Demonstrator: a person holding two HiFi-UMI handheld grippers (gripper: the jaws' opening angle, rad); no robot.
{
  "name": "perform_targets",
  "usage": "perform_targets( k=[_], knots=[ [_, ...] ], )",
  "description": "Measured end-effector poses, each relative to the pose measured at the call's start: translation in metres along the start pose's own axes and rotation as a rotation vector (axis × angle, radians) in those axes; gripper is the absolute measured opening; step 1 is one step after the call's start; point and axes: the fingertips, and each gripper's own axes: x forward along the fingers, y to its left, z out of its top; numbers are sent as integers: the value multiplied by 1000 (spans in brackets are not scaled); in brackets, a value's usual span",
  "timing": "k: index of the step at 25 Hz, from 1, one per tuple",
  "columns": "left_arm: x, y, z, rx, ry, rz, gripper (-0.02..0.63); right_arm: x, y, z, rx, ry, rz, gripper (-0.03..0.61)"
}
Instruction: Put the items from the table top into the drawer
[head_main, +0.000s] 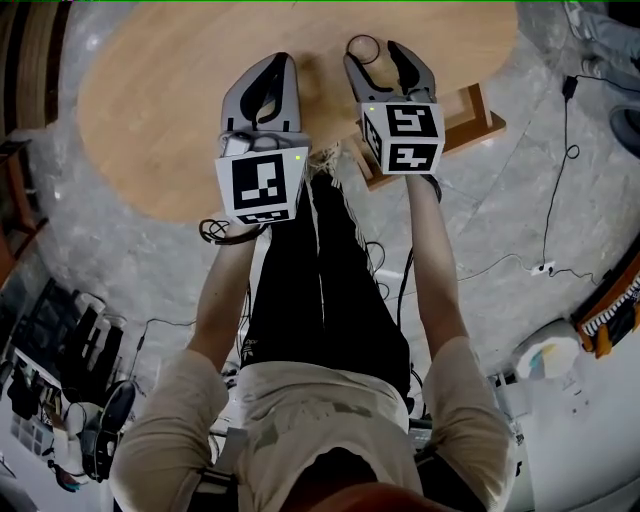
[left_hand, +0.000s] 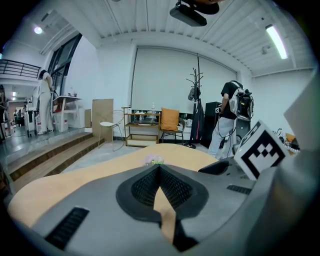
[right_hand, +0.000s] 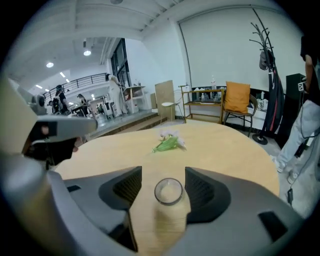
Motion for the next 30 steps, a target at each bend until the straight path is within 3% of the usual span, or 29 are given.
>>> perform_targets(
  k=[6, 13, 25, 30],
  knots=[
    [-7, 4, -12, -19, 24, 7, 8, 29, -7, -43, -13, 142, -1, 270],
    [-3, 7, -23, -15, 42, 14, 8, 42, -11, -60, -55, 191, -10, 277],
    [0, 17, -20, -14, 45, 33, 8, 43, -13, -54, -95, 187, -16, 244],
    [-3, 18, -11, -7, 40, 36, 8, 14, -4, -8, -104, 55, -24, 242]
  ],
)
